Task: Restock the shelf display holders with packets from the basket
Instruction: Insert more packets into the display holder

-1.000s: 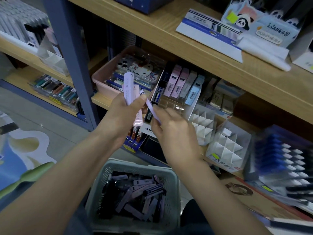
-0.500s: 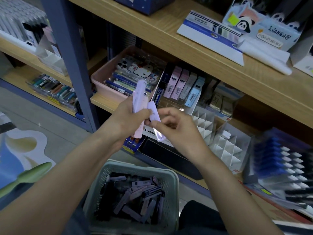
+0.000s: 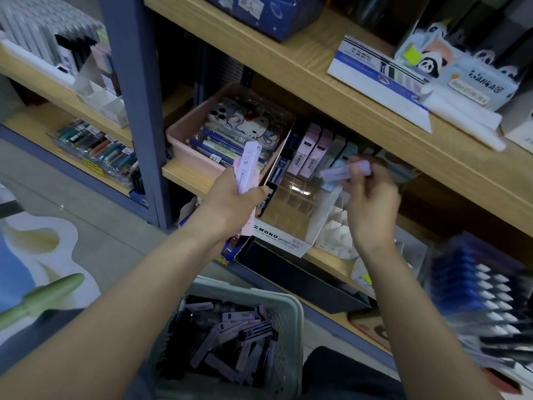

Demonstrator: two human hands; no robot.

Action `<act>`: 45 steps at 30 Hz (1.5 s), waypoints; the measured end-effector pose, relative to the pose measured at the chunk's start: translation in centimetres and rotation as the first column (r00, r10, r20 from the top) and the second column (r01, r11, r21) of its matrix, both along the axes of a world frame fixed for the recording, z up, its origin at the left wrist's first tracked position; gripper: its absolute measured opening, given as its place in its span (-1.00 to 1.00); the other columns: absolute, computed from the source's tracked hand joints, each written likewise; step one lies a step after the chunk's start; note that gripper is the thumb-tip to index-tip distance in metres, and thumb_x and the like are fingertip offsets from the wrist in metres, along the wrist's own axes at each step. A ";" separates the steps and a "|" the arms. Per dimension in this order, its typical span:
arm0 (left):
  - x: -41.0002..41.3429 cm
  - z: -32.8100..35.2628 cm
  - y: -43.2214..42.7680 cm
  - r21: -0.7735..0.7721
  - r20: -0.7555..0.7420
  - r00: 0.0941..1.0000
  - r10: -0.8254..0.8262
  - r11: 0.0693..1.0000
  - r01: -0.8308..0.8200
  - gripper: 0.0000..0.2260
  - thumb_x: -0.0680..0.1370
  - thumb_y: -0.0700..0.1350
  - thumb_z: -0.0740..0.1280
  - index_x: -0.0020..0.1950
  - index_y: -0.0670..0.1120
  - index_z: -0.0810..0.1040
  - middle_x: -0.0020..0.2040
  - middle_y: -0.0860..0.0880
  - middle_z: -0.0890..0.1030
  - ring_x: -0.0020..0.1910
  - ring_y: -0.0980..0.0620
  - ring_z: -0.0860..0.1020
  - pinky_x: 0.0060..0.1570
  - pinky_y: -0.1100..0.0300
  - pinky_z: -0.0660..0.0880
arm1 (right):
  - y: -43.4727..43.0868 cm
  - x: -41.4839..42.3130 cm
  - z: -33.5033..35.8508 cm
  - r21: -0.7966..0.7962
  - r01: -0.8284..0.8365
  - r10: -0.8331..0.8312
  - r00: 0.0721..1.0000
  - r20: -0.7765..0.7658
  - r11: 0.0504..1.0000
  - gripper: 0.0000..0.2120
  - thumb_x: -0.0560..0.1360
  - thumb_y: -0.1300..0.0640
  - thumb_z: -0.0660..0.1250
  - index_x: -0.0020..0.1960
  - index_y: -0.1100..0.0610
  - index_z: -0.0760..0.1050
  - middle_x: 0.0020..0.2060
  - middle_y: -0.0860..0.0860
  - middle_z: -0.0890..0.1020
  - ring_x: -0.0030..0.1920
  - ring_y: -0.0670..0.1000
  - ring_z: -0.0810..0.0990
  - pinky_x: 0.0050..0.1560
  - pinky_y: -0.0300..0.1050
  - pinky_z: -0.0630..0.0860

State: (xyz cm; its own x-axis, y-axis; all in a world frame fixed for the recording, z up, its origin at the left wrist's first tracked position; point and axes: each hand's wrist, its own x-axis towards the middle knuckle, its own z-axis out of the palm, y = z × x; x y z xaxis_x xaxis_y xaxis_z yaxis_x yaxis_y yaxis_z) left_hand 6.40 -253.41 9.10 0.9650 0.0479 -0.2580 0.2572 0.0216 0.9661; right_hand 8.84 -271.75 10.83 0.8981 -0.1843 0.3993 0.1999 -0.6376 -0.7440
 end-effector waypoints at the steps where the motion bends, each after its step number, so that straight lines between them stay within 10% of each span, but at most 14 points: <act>1: 0.0 0.0 0.0 -0.010 0.000 1.000 -0.001 1.000 0.001 -0.69 0.57 -0.12 0.28 0.29 -0.13 0.36 -0.21 -0.03 0.44 -0.29 0.08 0.43 -0.47 0.35 0.36 | 0.0 0.2 0.0 -0.016 0.003 -0.002 1.000 0.029 1.000 -0.75 0.61 0.19 0.16 -0.14 -0.09 0.46 -0.23 -0.28 0.56 -0.11 -0.22 0.59 0.14 -0.07 0.53; 4: 0.0 0.1 -0.1 -0.034 -0.018 1.000 -0.007 0.999 0.006 -0.69 0.57 -0.13 0.28 0.29 -0.12 0.35 -0.23 -0.03 0.43 -0.37 0.11 0.40 -0.61 0.40 0.30 | 0.1 0.8 -0.3 -0.062 0.006 -0.003 0.999 0.051 0.998 -0.76 0.59 0.20 0.21 -0.17 -0.09 0.48 -0.28 -0.28 0.56 -0.19 -0.29 0.54 -0.04 -0.32 0.45; 10: 0.1 -0.1 -0.2 -0.023 -0.041 0.999 -0.021 1.000 0.021 -0.71 0.57 -0.09 0.29 0.26 -0.07 0.35 -0.01 -0.14 0.52 -0.24 0.10 0.46 -0.42 0.33 0.44 | -0.4 1.4 -2.6 -0.401 0.014 -0.053 0.995 -0.085 0.916 -0.85 0.59 0.07 0.21 0.13 0.06 0.44 -0.16 0.00 0.59 -0.15 0.06 0.59 -0.16 0.12 0.56; 19: -0.1 0.0 0.0 -0.035 -0.033 0.999 -0.042 0.999 0.041 -0.81 0.57 -0.09 0.29 0.14 -0.01 0.34 -0.11 -0.07 0.48 -0.26 0.11 0.43 -0.47 0.38 0.43 | -1.5 2.0 -3.6 -0.598 0.049 -0.056 0.998 0.007 0.800 -0.84 0.52 0.24 0.30 0.07 0.22 0.58 -0.02 0.18 0.54 0.04 0.19 0.45 -0.01 0.05 0.42; 31: -0.5 0.3 -0.8 -0.070 -0.082 0.991 -0.108 0.992 0.103 -0.79 0.57 -0.04 0.27 0.18 0.02 0.34 -0.04 -0.04 0.52 -0.15 0.09 0.49 -0.23 0.22 0.45 | 0.3 1.3 -2.6 -0.425 0.134 -0.120 0.991 0.060 0.895 -0.75 0.50 0.27 0.30 0.17 0.15 0.46 0.12 0.11 0.45 0.08 -0.01 0.49 0.03 -0.10 0.49; 37: -0.3 0.4 -1.4 -0.115 -0.117 0.992 -0.050 0.993 0.037 -0.74 0.58 0.03 0.23 0.17 -0.09 0.49 -0.12 -0.05 0.61 -0.19 0.01 0.56 -0.23 0.21 0.46 | 4.5 -2.4 0.0 0.294 -0.342 0.437 0.816 -0.377 0.893 -0.90 0.55 0.15 0.27 0.06 0.02 0.43 -0.17 -0.05 0.55 -0.24 -0.13 0.58 -0.20 -0.23 0.53; 42: -1.0 1.1 -1.5 -0.142 -0.107 0.976 -0.188 0.975 0.172 -0.78 0.57 0.08 0.18 0.08 0.04 0.53 -0.08 0.03 0.64 -0.12 0.07 0.57 -0.23 0.24 0.47 | 3.8 -3.0 0.8 0.266 -0.473 0.543 0.721 -0.431 0.840 -0.44 0.47 0.22 0.38 0.42 0.02 0.30 0.18 0.07 0.49 -0.03 0.05 0.58 0.07 -0.08 0.57; 45: -1.3 1.1 -1.5 -0.153 -0.135 0.951 -0.279 0.954 0.258 -0.63 0.51 0.18 0.17 0.18 0.01 0.53 0.05 -0.03 0.64 0.07 -0.02 0.57 0.13 0.00 0.50 | 3.1 -3.3 1.3 0.204 -0.502 0.535 0.712 -0.455 0.841 -0.39 0.37 0.22 0.48 0.37 0.07 0.37 0.18 0.06 0.50 -0.17 -0.13 0.57 -0.01 -0.25 0.55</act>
State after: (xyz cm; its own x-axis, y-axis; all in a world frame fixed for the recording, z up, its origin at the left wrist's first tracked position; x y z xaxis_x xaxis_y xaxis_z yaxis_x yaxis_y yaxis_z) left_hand 5.14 -254.87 10.22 0.8857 -0.2518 -0.3901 0.4157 0.0560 0.9078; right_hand 5.55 -268.62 12.17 0.9281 0.3588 -0.0997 0.0965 -0.4903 -0.8662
